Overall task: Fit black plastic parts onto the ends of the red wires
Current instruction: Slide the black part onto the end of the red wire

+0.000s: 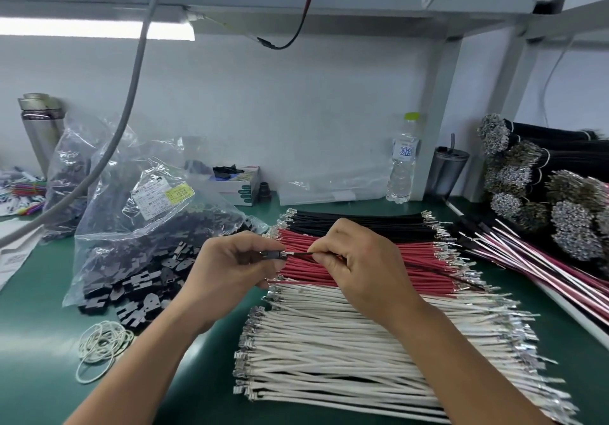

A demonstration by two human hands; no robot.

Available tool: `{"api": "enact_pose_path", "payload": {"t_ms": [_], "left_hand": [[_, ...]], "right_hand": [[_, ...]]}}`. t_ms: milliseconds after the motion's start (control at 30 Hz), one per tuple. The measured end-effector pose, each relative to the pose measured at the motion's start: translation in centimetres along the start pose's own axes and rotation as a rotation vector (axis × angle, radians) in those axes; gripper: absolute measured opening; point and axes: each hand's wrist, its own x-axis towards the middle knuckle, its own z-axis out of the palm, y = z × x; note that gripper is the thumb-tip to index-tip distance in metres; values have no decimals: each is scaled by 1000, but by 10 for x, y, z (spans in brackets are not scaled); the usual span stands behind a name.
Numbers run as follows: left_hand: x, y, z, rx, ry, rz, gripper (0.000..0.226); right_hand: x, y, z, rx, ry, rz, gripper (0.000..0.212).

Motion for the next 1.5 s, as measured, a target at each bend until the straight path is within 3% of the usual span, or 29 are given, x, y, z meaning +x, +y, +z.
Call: {"api": "enact_pose_path", "payload": {"t_ms": [333, 433, 600, 833, 967, 1100, 1233, 1500], "left_hand": [[0, 3, 0, 101, -41, 61, 28], [0, 3, -1, 135, -55, 61, 22], [-2, 4, -2, -32, -106, -39, 22], [-2, 3, 4, 337, -40, 83, 19], [-4, 8, 7, 176, -39, 56, 19], [-5, 9, 7, 164, -53, 44, 19], [-2, 11, 5, 52, 29, 6, 21], [-3, 9, 5, 75, 21, 73, 17]], "right_hand": [[4, 0, -3, -77, -99, -25, 13], [4, 2, 2, 1, -127, 24, 13], [3, 6, 4, 162, -179, 125, 12], [0, -11, 15, -175, -126, -55, 14], [-1, -5, 18, -26, -84, 33, 16], [-1, -4, 22, -29, -86, 33, 16], [6, -1, 19, 16, -14, 79, 16], [7, -14, 26, -47, -27, -12, 16]]}}
